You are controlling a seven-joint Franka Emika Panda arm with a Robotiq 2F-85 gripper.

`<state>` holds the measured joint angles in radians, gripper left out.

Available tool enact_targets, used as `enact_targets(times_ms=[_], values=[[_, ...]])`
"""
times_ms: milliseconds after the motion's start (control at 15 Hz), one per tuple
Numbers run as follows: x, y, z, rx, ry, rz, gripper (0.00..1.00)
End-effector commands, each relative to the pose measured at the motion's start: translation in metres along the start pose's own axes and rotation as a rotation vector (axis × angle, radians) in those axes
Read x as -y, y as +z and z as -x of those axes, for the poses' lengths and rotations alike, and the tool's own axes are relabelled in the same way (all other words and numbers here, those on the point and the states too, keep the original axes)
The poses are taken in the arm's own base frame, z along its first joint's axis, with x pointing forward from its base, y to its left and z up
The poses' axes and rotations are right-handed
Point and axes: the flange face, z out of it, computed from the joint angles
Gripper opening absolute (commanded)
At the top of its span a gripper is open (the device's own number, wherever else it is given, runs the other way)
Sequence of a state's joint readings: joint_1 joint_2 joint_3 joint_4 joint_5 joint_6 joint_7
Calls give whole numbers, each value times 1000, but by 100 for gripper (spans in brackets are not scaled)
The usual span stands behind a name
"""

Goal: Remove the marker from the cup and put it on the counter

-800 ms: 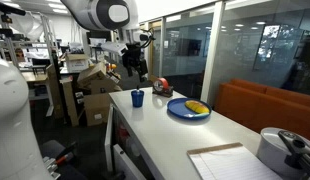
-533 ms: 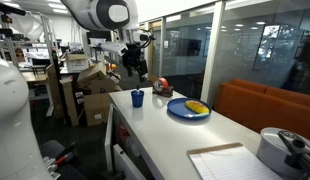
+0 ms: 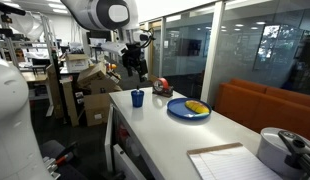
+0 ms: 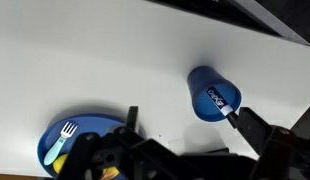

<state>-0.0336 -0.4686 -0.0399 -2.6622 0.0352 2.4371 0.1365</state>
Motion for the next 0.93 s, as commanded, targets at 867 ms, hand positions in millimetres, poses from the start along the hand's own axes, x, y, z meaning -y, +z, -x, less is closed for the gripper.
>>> enact_targets(times_ms=[867], values=[[55, -4, -2, -133, -284, 4, 100]])
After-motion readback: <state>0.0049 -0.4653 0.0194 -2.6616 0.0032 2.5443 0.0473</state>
